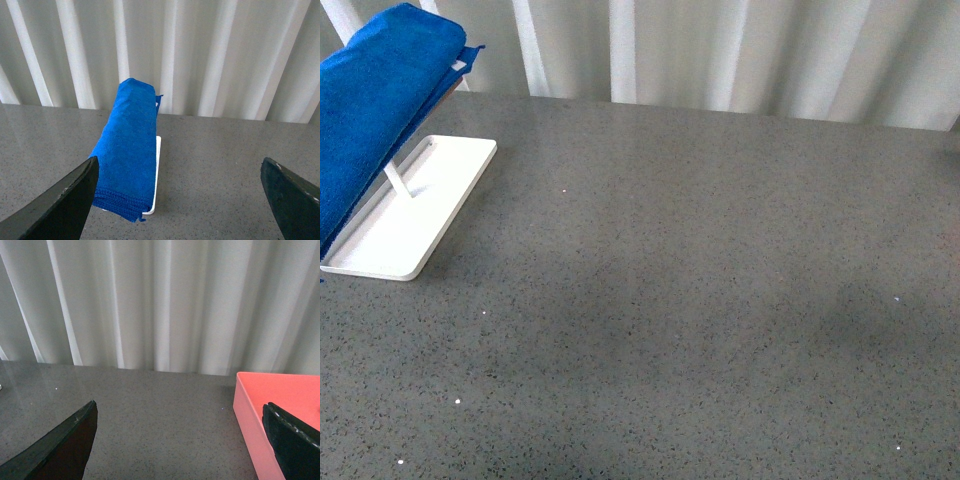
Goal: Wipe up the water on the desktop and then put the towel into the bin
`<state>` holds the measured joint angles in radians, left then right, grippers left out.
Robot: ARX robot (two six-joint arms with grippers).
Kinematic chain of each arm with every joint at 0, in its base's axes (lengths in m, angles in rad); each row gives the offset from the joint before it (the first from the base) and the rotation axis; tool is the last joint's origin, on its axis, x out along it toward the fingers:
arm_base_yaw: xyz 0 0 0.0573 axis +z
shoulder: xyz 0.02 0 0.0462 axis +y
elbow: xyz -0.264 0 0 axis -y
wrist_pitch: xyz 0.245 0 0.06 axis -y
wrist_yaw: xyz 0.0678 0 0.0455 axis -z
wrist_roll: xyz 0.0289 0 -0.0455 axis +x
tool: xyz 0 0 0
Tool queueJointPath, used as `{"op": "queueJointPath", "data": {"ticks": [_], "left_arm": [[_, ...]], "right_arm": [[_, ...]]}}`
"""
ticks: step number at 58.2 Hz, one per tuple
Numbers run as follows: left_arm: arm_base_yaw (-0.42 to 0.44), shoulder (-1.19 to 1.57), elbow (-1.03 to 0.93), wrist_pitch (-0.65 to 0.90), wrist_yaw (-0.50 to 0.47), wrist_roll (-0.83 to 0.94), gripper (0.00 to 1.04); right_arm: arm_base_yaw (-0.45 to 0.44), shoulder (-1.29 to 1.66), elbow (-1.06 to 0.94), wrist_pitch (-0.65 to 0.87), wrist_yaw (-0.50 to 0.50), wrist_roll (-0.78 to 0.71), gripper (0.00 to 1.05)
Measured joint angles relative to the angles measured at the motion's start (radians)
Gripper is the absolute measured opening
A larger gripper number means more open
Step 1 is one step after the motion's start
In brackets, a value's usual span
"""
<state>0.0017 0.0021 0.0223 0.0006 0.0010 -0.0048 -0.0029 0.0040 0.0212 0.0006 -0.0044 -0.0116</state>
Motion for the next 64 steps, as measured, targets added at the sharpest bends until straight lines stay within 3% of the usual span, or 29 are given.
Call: {"op": "queueJointPath", "data": {"ticks": [63,64], "left_arm": [[0.000,0.000,0.000,0.000,0.000,0.000,0.98],[0.010,0.010,0.002,-0.013,0.035,-0.018,0.98]], "right_arm": [[0.000,0.000,0.000,0.000,0.000,0.000,0.98],[0.000,0.000,0.000,0.000,0.000,0.000,0.98]]}}
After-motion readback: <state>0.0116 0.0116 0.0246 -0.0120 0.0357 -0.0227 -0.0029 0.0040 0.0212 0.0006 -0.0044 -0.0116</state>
